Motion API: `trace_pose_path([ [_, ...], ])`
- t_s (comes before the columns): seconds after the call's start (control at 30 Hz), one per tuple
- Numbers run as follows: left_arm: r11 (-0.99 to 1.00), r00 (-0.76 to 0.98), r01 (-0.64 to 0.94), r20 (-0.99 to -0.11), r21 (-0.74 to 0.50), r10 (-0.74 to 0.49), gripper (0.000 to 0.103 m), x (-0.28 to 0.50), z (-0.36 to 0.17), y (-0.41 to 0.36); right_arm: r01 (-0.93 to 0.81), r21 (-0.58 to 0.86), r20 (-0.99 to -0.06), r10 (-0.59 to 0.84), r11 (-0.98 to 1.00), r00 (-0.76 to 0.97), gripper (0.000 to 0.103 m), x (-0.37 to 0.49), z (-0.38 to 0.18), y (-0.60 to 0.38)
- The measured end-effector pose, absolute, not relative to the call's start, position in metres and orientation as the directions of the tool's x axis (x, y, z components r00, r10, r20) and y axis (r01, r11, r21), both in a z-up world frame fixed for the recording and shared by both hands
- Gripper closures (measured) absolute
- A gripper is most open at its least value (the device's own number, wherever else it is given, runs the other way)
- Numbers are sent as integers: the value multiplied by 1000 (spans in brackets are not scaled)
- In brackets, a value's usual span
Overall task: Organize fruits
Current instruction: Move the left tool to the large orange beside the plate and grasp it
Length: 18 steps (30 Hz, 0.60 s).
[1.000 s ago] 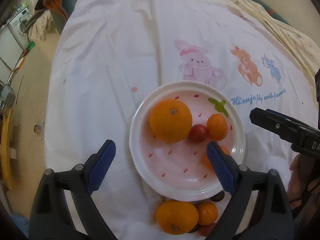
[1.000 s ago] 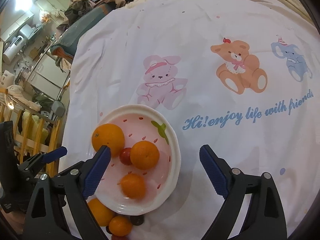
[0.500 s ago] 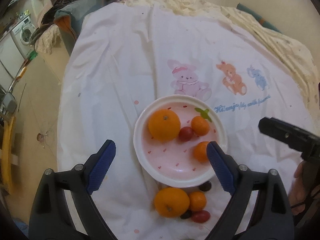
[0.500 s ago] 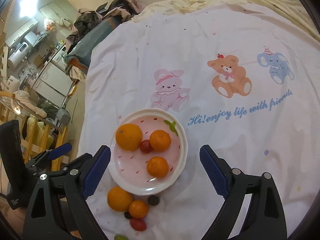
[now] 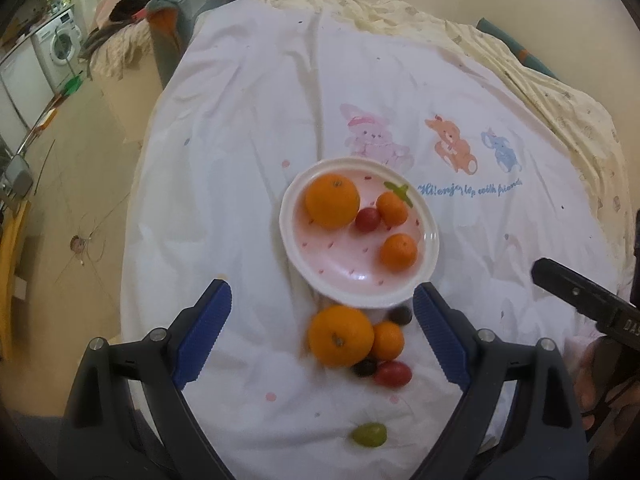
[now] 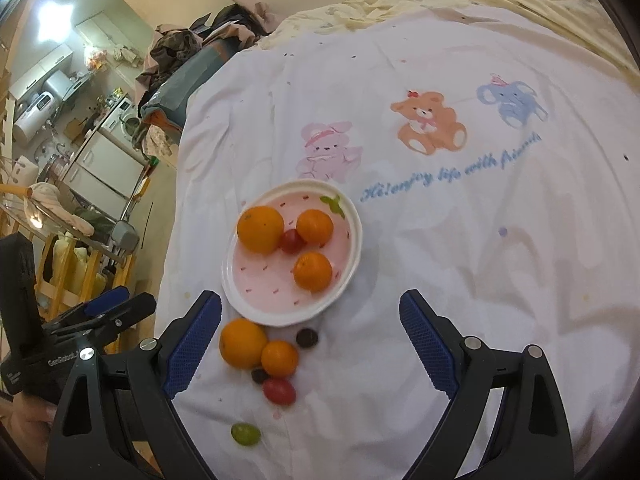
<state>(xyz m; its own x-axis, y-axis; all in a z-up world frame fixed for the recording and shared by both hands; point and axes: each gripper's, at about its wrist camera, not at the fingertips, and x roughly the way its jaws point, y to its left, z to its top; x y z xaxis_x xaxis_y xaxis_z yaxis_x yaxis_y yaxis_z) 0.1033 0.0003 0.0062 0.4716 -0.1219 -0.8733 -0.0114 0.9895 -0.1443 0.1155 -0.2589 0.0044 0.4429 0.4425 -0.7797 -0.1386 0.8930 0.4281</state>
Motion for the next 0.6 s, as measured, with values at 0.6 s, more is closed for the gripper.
trace_pose_path([
  [0.6, 988, 371, -32, -920, -150, -128, 13, 101, -43, 6, -24, 423, -822, 395, 906, 410, 10, 107, -34, -265],
])
